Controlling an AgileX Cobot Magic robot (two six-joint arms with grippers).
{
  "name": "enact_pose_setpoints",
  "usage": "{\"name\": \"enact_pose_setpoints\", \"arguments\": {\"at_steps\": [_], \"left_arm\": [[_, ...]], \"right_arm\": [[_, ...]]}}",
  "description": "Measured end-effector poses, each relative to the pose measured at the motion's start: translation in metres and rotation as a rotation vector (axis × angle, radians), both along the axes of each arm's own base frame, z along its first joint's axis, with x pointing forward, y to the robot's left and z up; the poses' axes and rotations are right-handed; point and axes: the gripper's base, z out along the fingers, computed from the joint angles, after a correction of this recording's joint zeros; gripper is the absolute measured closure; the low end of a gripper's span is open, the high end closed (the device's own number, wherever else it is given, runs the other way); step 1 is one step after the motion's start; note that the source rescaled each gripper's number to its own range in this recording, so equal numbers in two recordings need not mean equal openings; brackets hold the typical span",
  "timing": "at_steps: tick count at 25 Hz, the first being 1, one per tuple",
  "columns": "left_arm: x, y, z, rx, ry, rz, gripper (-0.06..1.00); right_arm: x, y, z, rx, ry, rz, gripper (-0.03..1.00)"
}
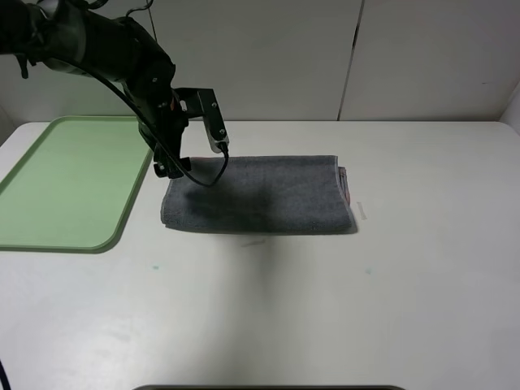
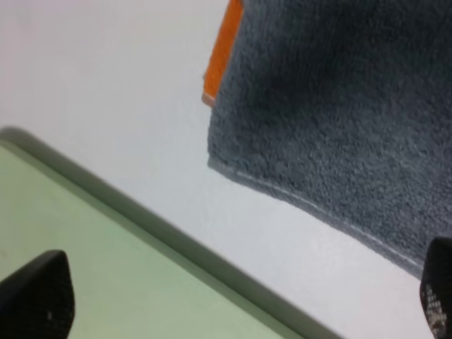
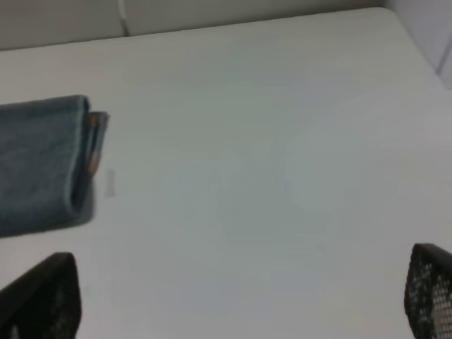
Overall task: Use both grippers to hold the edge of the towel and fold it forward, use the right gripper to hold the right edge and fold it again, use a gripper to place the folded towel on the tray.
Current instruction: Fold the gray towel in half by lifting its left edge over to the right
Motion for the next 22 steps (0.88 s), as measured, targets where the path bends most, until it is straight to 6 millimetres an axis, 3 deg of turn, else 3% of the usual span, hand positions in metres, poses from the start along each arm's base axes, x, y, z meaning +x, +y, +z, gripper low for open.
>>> {"name": "enact_pose_setpoints", "arguments": {"at_steps": [4, 15, 22], "left_arm": [[-0.002, 0.003, -0.001, -0.025, 0.008, 0.120, -0.05], [-0.009, 0.007, -0.003, -0.261, -0.043, 0.767, -0.05], [-0.013, -0.003, -0.006, -0.433, 0.045, 0.934, -0.03]], "right_arm": [[0.000, 0.000, 0.000, 0.001, 0.000, -0.022, -0.03], [0.000, 0.000, 0.000, 0.002, 0.000, -0.021, -0.03], [0.000, 0.000, 0.000, 0.002, 0.000, -0.021, -0.03]]}}
